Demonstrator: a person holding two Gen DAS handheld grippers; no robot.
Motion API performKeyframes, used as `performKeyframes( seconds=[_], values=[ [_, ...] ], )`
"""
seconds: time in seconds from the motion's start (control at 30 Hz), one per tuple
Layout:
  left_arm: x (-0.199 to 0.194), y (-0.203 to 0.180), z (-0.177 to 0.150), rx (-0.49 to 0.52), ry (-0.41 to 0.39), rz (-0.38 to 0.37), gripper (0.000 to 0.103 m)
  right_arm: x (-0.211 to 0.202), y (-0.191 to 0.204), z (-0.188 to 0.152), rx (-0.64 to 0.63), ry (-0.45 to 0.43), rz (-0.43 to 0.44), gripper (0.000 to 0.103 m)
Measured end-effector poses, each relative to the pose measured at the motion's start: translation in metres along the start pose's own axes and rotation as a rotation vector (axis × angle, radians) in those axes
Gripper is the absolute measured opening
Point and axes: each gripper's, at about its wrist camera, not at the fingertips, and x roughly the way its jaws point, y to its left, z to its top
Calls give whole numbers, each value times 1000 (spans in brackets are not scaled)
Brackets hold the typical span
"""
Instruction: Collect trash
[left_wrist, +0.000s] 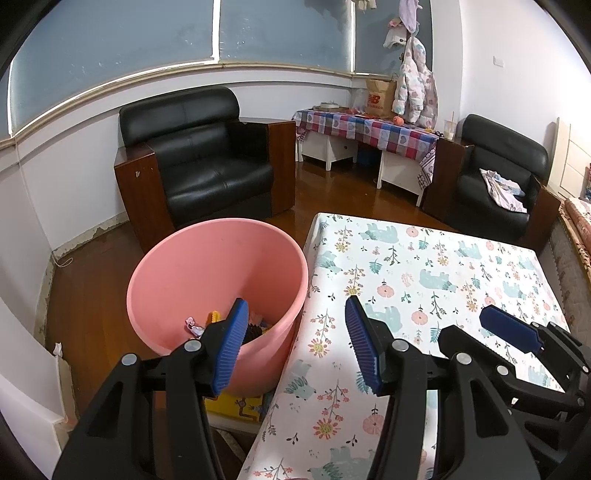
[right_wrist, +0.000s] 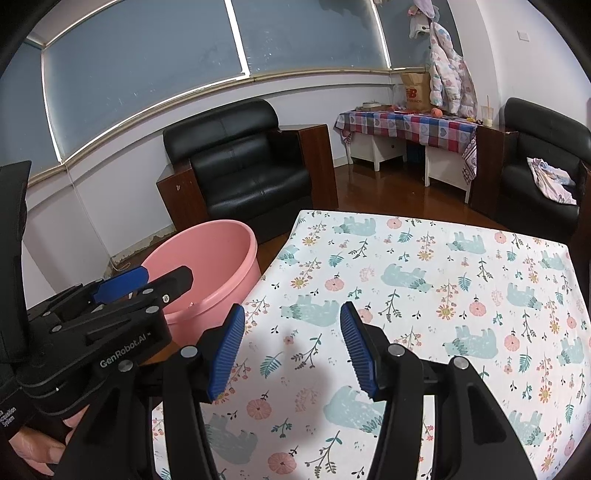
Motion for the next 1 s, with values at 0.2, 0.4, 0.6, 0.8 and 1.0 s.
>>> performKeyframes(
  seconds=[0.2,0.4,0.6,0.8,1.0],
  values=[
    [0,0,0,1,2,-1,55,0,-4,-6,4,0,-4,53],
    [3,-1,-3,3,7,-3,55,-3,-9,-11,9,-4,-11,53],
    [4,-3,-5,8,12,-7,55,-6,-14,-13,12,-5,-15,53],
    [4,-3,-4,9,14,-7,55,-6,-13,-10,14,-2,-20,53],
    [8,-3,-4,10,22,-11,55,-4,-12,-7,16,0,-26,53]
  ],
)
